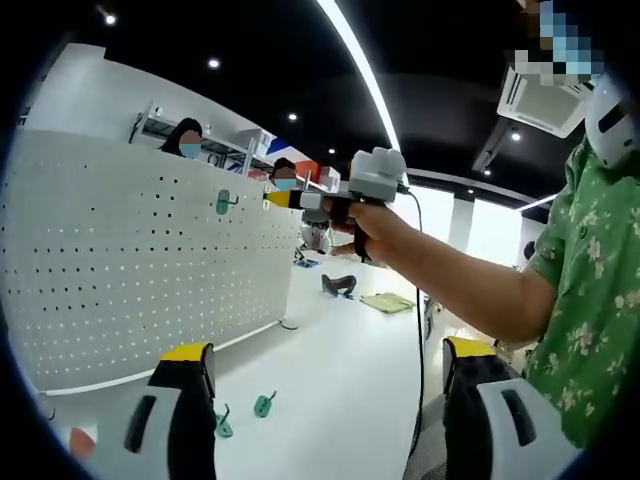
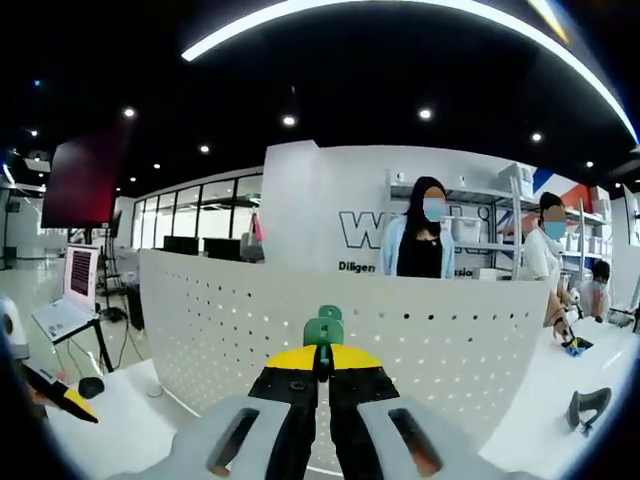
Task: Insert the hook assembly into the mounting plate slot until the hook locks in place.
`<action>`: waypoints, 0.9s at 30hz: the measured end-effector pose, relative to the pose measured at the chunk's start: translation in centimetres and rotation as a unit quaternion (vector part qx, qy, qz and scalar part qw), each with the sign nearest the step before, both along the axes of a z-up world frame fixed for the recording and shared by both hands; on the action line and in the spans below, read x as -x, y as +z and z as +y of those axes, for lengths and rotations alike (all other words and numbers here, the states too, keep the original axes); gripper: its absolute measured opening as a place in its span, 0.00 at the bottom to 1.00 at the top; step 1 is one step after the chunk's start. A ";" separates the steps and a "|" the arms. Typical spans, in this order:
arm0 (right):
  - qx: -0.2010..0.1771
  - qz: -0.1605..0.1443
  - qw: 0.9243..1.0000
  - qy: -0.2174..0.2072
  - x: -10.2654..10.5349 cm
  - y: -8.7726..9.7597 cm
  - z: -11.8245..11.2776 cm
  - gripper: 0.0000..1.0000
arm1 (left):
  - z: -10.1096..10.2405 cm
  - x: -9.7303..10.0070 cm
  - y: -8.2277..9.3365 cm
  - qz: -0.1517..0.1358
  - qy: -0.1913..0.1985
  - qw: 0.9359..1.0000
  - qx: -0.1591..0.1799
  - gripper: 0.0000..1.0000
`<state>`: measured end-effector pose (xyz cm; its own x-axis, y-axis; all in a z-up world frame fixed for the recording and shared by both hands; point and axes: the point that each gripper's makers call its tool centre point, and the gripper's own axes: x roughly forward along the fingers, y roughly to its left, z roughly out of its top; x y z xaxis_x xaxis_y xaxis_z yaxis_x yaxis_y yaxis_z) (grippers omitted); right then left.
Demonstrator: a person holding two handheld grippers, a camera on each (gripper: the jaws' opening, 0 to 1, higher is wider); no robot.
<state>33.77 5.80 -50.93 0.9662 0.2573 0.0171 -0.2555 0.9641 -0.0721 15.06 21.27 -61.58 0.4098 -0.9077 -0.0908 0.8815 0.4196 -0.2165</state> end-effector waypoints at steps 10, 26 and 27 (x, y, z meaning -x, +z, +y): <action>0.004 -0.005 1.000 -0.017 -1.5 0.5 -1.0 0.01 | 0.2 -0.4 -0.3 0.004 0.005 1.000 -0.001 0.96; 0.011 -0.011 0.999 -0.038 -3.9 0.6 -2.2 0.01 | 0.4 -1.0 -0.6 0.009 0.009 1.000 -0.002 0.96; 0.012 -0.011 0.999 -0.039 -4.1 0.6 -2.3 0.01 | 0.4 -1.1 -0.6 0.009 0.009 1.000 -0.002 0.96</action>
<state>37.88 3.52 -50.33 0.9827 0.1820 0.0336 -0.1779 0.9790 -0.0994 16.15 21.72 -62.17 0.4245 -0.8997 -0.1014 0.8697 0.4364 -0.2307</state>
